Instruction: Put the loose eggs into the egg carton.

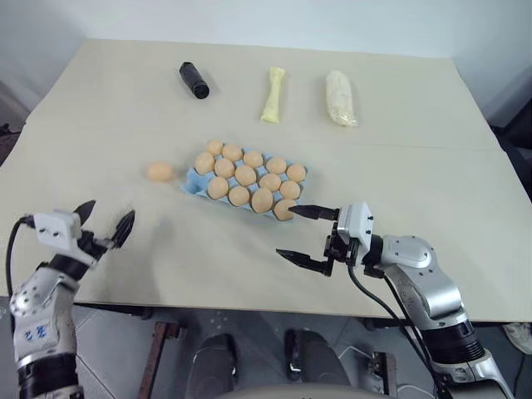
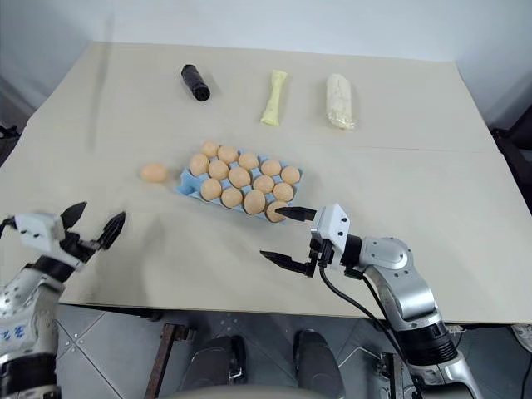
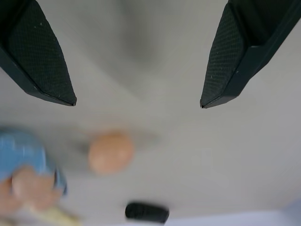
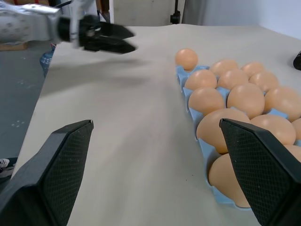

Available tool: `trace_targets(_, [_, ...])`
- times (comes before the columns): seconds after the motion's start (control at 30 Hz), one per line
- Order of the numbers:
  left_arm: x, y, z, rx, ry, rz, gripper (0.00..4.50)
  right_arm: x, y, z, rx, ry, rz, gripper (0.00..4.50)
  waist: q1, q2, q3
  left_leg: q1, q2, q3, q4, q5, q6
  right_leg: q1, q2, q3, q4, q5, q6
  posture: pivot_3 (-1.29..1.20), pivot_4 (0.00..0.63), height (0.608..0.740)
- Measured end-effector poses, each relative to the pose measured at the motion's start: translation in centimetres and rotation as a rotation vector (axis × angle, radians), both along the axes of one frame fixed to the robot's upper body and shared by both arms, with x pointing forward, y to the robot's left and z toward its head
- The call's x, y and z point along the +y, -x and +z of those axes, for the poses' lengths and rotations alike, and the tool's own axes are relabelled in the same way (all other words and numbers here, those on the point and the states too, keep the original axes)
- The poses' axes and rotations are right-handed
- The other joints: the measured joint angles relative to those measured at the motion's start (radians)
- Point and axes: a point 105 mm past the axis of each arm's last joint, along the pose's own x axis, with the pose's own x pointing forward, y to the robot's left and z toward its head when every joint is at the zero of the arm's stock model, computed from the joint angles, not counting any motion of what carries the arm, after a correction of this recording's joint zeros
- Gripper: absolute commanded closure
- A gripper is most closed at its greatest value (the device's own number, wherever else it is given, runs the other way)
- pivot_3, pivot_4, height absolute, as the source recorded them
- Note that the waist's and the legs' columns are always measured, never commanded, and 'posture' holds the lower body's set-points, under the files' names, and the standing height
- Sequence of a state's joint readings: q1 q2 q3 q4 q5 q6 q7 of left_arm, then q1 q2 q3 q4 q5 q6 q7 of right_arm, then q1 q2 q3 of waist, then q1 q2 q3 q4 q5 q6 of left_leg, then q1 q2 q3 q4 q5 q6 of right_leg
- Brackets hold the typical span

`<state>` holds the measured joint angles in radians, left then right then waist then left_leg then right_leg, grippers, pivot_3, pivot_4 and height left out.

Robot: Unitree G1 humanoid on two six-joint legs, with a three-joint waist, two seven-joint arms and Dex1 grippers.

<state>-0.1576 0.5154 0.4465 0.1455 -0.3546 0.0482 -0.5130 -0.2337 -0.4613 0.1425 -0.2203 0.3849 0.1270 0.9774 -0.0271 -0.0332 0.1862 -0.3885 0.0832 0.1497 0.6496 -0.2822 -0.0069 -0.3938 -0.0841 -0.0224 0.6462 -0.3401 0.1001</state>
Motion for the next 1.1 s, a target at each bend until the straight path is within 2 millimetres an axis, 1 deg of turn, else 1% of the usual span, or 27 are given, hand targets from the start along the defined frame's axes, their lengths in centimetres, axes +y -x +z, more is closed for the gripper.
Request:
trace_targets(0.1, [-1.5,-2.4,1.5,-0.028,0.012,-0.038,0.01,0.0,-0.1,0.1,-0.005,0.001,0.000,0.00,-0.002,0.000,0.000,0.000,0.000,0.002,0.000,0.000,0.000,0.000,0.002,0.001,0.000,0.000,0.000,0.00,0.150,0.740])
trace_targets(0.13, [-1.8,-3.0,1.7,-0.028,0.012,-0.044,0.01,0.0,-0.1,0.1,-0.005,0.001,-0.001,0.00,-0.003,0.000,0.000,0.000,0.000,0.002,0.000,0.000,0.000,-0.001,0.004,0.001,0.000,0.000,0.000,0.00,0.150,0.740])
trace_targets(0.17, [-2.4,-4.6,1.9,-0.017,0.014,-0.053,0.01,-0.1,-0.2,0.1,-0.010,0.000,-0.006,0.00,0.000,0.000,0.000,0.000,-0.002,0.002,0.001,0.001,-0.001,-0.001,0.006,0.000,0.001,0.000,0.000,0.00,0.150,0.740])
trace_targets(0.2, [-2.7,-5.6,2.1,-0.009,0.015,-0.058,0.01,-0.1,-0.2,0.2,-0.014,0.000,-0.006,0.00,0.000,0.000,0.000,-0.001,-0.003,0.002,0.001,0.001,-0.001,-0.001,0.007,0.000,0.001,0.000,0.000,0.00,0.150,0.740])
trace_targets(0.27, [-3.4,-7.1,2.5,-0.004,-0.004,-0.069,0.01,0.0,-0.3,0.3,-0.026,0.000,-0.006,0.00,0.000,0.000,0.000,-0.001,-0.003,0.003,0.001,0.001,-0.001,-0.001,0.008,0.000,0.001,0.000,0.000,0.00,0.150,0.740])
trace_targets(0.33, [-3.9,-8.1,2.3,0.014,-0.031,-0.073,0.01,-0.1,-0.3,0.2,-0.025,-0.001,-0.015,0.00,-0.003,0.000,0.000,-0.001,-0.003,0.005,0.002,0.002,-0.004,-0.002,0.008,0.001,0.000,0.000,0.001,0.00,0.150,0.740])
trace_targets(0.4, [-3.9,-8.9,1.6,0.042,-0.036,-0.066,0.01,-0.2,-0.2,0.1,-0.026,-0.005,-0.025,0.00,-0.004,0.000,0.000,-0.001,-0.002,0.007,0.001,0.001,-0.004,-0.003,0.008,0.001,0.000,0.000,0.001,0.00,0.150,0.740])
trace_targets(0.5, [-3.7,-9.3,0.7,0.079,-0.023,-0.068,0.01,-0.3,-0.3,0.1,-0.030,-0.012,-0.042,0.00,-0.001,0.000,0.000,-0.001,-0.002,0.008,0.002,0.001,-0.005,-0.004,0.009,0.000,-0.001,0.000,0.001,0.00,0.150,0.740])
trace_targets(0.53, [-3.7,-9.3,0.4,0.089,-0.020,-0.072,0.19,-0.3,-0.3,0.1,-0.031,-0.014,-0.045,0.00,-0.001,0.000,0.000,-0.001,-0.002,0.009,0.002,0.001,-0.005,-0.004,0.009,0.000,-0.001,0.000,0.001,0.00,0.150,0.740])
trace_targets(0.6, [-3.8,-9.3,0.0,0.103,-0.016,-0.081,0.60,-0.4,-0.4,0.1,-0.033,-0.019,-0.054,0.00,0.000,0.000,0.000,-0.001,-0.002,0.009,0.002,0.001,-0.004,-0.004,0.008,0.000,-0.001,0.000,0.001,0.00,0.150,0.740])
trace_targets(0.73, [-3.9,-9.2,-0.2,0.108,-0.017,-0.098,1.82,-0.5,-0.8,0.7,-0.043,-0.072,-0.097,0.00,-0.001,-0.001,0.000,-0.001,-0.002,0.010,0.004,0.001,-0.004,-0.004,0.008,0.000,0.000,0.000,0.001,0.00,0.150,0.740])
trace_targets(0.8, [-3.8,-9.0,-0.3,0.110,-0.013,-0.101,2.27,-0.4,-0.9,1.0,-0.051,-0.091,-0.104,0.00,-0.001,-0.001,0.000,-0.001,-0.002,0.010,0.004,0.001,-0.004,-0.004,0.008,0.001,0.001,0.000,0.001,0.00,0.150,0.740])
trace_targets(0.83, [-3.8,-8.9,-0.3,0.108,-0.009,-0.103,2.36,-0.3,-0.9,1.1,-0.054,-0.098,-0.105,0.00,-0.001,-0.001,0.000,-0.001,-0.002,0.010,0.004,0.001,-0.004,-0.004,0.008,0.001,0.002,0.000,0.001,0.00,0.150,0.740])
trace_targets(0.9, [-3.8,-8.4,-0.4,0.096,0.006,-0.126,2.36,-0.2,-1.0,1.3,-0.060,-0.107,-0.107,0.00,-0.002,0.000,0.000,-0.001,-0.001,0.010,0.004,0.001,-0.004,-0.004,0.008,0.001,0.002,0.000,0.001,0.00,0.150,0.740])
trace_targets(0.97, [-4.1,-7.6,0.3,0.050,0.021,-0.164,2.36,-0.2,-1.0,1.4,-0.063,-0.109,-0.108,0.00,-0.001,-0.001,0.000,-0.001,0.000,0.009,0.004,0.001,-0.004,-0.004,0.008,0.001,0.002,0.000,0.001,0.00,0.150,0.740])
trace_targets(1.07, [-4.9,-6.5,2.8,-0.051,-0.003,-0.247,2.36,-0.3,-0.9,1.6,-0.071,-0.106,-0.110,0.00,0.000,-0.001,0.000,-0.001,-0.001,0.009,0.004,0.001,-0.004,-0.004,0.007,0.001,0.002,0.000,0.001,0.00,0.150,0.740])
trace_targets(1.1, [-5.6,-5.7,4.0,-0.093,-0.033,-0.309,2.36,-0.5,-0.9,1.7,-0.078,-0.098,-0.114,0.00,0.000,0.000,0.000,-0.001,-0.001,0.009,0.004,0.001,-0.004,-0.004,0.007,0.001,0.002,0.000,0.001,0.00,0.150,0.740])
